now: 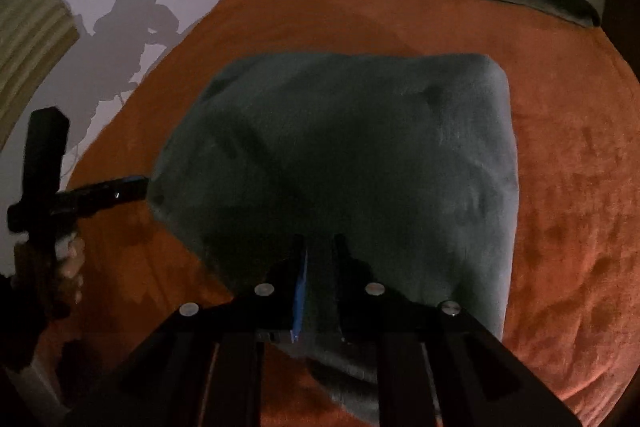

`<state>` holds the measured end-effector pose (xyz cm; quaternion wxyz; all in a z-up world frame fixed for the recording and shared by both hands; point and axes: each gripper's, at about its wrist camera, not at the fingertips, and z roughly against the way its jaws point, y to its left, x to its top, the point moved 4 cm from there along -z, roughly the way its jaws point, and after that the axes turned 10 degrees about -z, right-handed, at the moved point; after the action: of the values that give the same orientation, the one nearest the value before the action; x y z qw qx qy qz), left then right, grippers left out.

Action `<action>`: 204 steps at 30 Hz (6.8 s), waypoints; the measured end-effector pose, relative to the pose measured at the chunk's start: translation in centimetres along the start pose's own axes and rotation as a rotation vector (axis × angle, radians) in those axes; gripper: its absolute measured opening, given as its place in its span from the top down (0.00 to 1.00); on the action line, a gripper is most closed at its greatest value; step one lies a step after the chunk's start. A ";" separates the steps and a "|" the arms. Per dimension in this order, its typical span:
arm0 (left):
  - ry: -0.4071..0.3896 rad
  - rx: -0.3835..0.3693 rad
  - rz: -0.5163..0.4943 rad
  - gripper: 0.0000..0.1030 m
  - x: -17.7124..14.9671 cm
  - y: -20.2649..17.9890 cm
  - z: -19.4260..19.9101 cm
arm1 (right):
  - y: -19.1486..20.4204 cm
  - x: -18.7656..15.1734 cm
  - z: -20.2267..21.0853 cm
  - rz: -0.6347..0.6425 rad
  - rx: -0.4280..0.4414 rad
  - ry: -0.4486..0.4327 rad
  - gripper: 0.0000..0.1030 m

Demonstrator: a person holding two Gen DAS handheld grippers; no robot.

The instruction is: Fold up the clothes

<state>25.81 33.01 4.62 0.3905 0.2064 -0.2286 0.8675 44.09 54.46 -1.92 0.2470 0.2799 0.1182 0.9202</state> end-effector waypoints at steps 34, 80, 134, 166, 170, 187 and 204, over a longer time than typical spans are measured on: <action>-0.001 0.070 0.016 0.22 2.8 1.4 -4.1 | -0.9 5.0 -5.7 -0.144 -0.097 0.015 0.82; -0.106 0.457 -0.123 0.07 7.3 -5.7 -7.1 | 2.4 11.1 -9.8 -0.182 -0.077 -0.120 0.96; -0.133 0.289 -0.017 0.01 -1.1 -5.5 -0.9 | -0.7 2.4 -1.7 -0.177 -0.093 -0.213 0.99; -0.018 0.215 0.225 0.01 -10.1 4.0 4.4 | -3.9 -4.3 3.3 -0.161 -0.053 -0.102 0.86; 0.001 0.163 0.270 0.01 -10.2 3.5 4.1 | 0.5 -6.4 1.3 -0.065 -0.010 0.001 0.83; 0.027 0.218 0.186 0.01 -11.6 2.5 4.5 | -2.9 -13.4 4.8 -0.078 -0.109 0.034 0.49; -0.014 0.059 -0.358 0.01 -13.9 -14.9 3.8 | 0.9 -12.6 8.0 0.147 -0.262 -0.196 0.89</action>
<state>46.44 31.56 3.72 0.5308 0.2615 -0.1653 0.7890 57.45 47.76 -0.86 0.2235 0.3418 -0.0482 0.9115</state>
